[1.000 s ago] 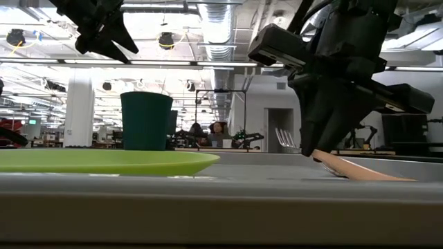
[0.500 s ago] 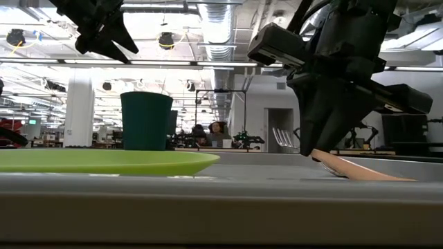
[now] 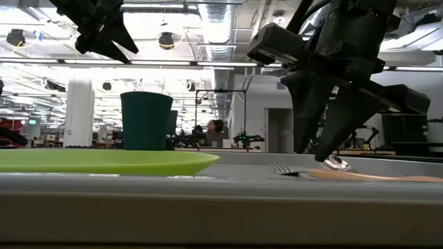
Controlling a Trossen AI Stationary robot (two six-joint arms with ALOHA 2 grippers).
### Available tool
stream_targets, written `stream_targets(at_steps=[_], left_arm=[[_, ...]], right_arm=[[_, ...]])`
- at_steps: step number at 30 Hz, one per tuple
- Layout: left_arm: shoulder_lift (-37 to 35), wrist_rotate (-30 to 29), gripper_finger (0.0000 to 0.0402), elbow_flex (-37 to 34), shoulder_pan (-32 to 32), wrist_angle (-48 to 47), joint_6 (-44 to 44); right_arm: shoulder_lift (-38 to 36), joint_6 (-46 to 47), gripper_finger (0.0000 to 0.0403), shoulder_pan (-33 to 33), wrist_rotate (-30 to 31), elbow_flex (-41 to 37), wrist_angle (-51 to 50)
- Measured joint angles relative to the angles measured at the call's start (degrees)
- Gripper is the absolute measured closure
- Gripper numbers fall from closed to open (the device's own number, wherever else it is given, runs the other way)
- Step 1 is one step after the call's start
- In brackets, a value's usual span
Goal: Pick and place plate/cup/fork/spoon on tray
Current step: Put the orange fork on the gray serving tray to the left of the orange spoon
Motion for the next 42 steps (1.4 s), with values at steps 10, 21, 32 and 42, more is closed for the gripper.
stream_targets(at_steps=[10, 21, 32, 42], left_arm=[[0.0, 0.02, 0.0145, 0.0, 0.02, 0.02, 0.0], [-0.01, -0.04, 0.0145, -0.02, 0.0, 0.08, -0.07], [-0.02, -0.09, 0.0145, -1.16, 0.0, 0.33, -0.46], [-0.02, 0.32, 0.0145, -3.85, 0.0, 2.04, -1.96]], right_arm=[[-2.68, -9.07, 0.023, -2.87, 0.0, -0.02, 0.42], [-1.86, -25.2, 0.0293, -11.32, -3.41, 0.02, 10.69], [-0.87, -25.41, 0.0305, -13.09, -3.43, 0.01, 8.04], [1.79, -23.99, 0.0305, -13.14, -3.75, 0.13, 7.46]])
